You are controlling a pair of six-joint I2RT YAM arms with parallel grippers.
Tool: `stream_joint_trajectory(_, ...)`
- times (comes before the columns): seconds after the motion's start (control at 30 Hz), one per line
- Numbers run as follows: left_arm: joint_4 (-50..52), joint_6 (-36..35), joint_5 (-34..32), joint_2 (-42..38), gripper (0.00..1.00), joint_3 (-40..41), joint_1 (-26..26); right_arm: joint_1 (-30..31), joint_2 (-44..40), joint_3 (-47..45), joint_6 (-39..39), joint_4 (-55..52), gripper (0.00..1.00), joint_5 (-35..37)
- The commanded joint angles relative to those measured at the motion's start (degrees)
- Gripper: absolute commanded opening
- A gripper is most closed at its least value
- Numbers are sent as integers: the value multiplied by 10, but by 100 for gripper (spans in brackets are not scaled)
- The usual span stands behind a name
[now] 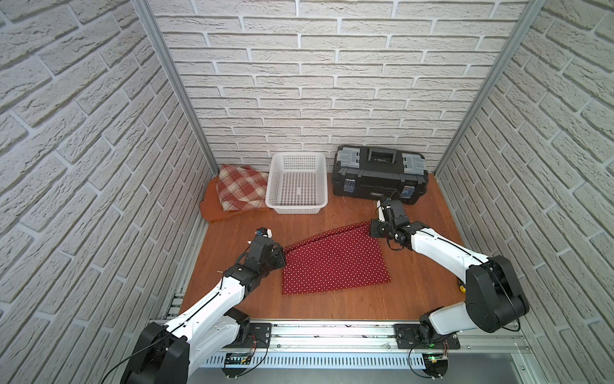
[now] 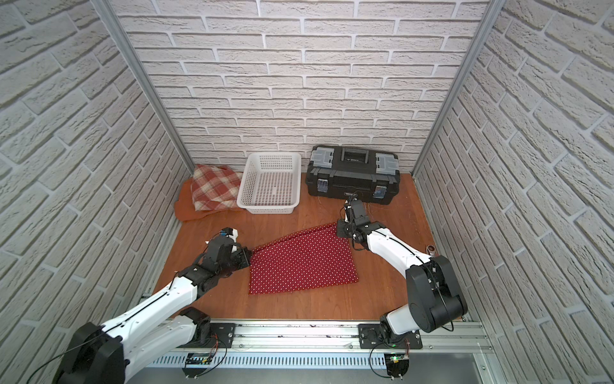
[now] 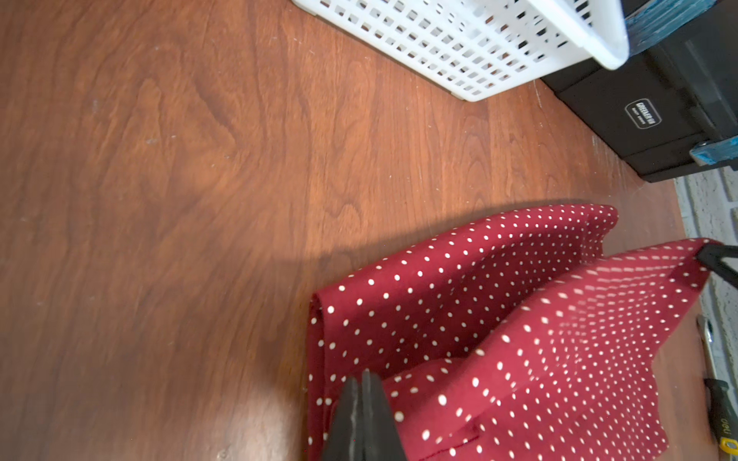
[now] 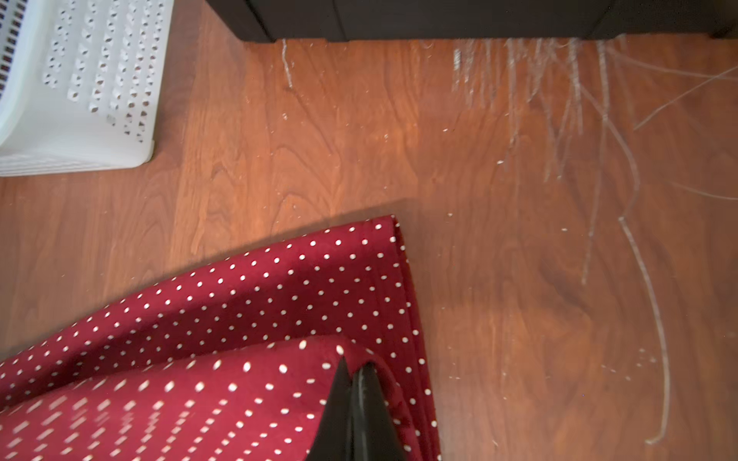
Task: Roll up the skirts
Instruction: Fold the skirt at the center of the board.
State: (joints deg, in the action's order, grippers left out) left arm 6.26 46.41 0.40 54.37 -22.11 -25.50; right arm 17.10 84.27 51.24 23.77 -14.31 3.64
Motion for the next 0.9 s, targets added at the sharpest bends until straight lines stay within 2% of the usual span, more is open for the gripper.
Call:
stream_joint_trajectory(0.0,-19,-4,-21,1,0,7,4,2,11,13,2,10,3,35)
stream_joint_trajectory(0.17,-69,-18,-40,37,0,-1,7,1,59,46,-2,20,3,51)
stream_joint_trajectory(0.63,-166,-42,-41,132,0,-19,35,-1,137,92,-5,42,3,55)
stream_joint_trajectory(0.83,-199,-50,-33,198,0,-37,49,-3,180,114,0,34,4,54)
stream_joint_trajectory(0.87,-202,-55,-31,205,10,-39,51,-3,183,113,0,34,6,55)
